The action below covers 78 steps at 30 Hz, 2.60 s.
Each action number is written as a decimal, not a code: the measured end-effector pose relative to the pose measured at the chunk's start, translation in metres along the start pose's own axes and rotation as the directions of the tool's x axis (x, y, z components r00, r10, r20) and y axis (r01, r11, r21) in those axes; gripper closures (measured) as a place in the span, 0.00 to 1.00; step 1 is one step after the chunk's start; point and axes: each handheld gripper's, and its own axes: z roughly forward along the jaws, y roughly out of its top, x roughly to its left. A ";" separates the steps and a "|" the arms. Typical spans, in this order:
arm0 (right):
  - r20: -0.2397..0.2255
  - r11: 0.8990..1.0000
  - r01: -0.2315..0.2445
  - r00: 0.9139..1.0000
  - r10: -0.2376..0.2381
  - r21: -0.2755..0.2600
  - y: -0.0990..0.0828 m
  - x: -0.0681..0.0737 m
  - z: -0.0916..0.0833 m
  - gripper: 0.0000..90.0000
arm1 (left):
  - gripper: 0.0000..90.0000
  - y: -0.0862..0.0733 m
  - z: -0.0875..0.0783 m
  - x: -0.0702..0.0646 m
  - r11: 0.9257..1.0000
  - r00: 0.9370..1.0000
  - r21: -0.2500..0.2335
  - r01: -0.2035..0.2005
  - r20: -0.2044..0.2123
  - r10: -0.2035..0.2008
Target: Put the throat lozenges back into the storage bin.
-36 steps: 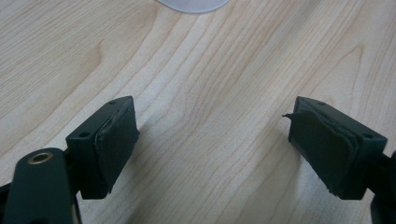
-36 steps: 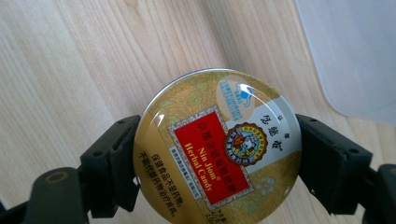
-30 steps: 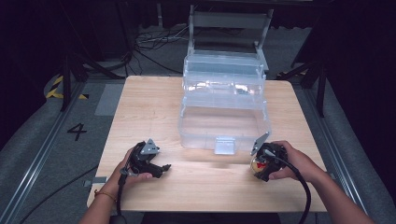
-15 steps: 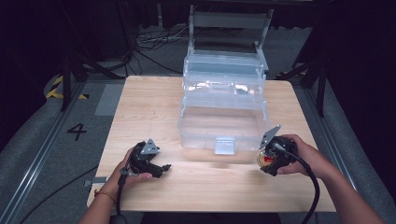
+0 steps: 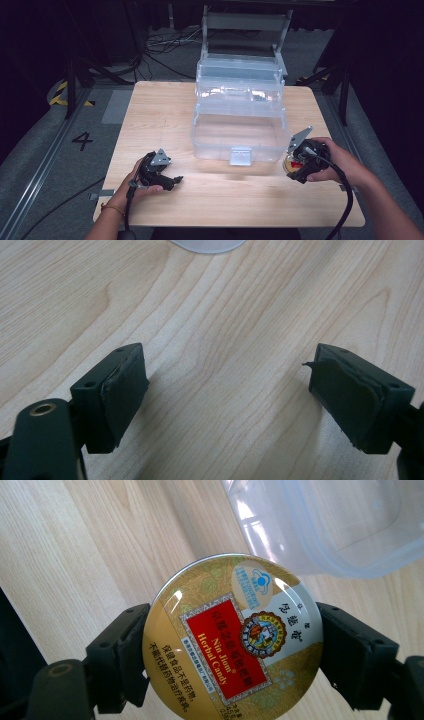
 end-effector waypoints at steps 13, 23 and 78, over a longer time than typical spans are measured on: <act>0.031 1.000 0.008 0.999 -0.008 -0.003 0.016 -0.018 -0.014 0.23 | 0.18 0.000 0.000 0.000 1.000 1.000 0.000 0.000 0.000 0.000; 0.060 0.999 0.033 0.998 -0.033 -0.007 0.032 -0.035 -0.015 0.23 | 0.18 0.000 0.000 0.000 1.000 1.000 0.000 0.000 0.001 0.000; 0.024 0.993 0.104 0.994 -0.105 0.047 0.075 -0.085 0.050 0.23 | 0.17 0.000 0.000 0.000 1.000 1.000 0.000 -0.001 0.000 0.001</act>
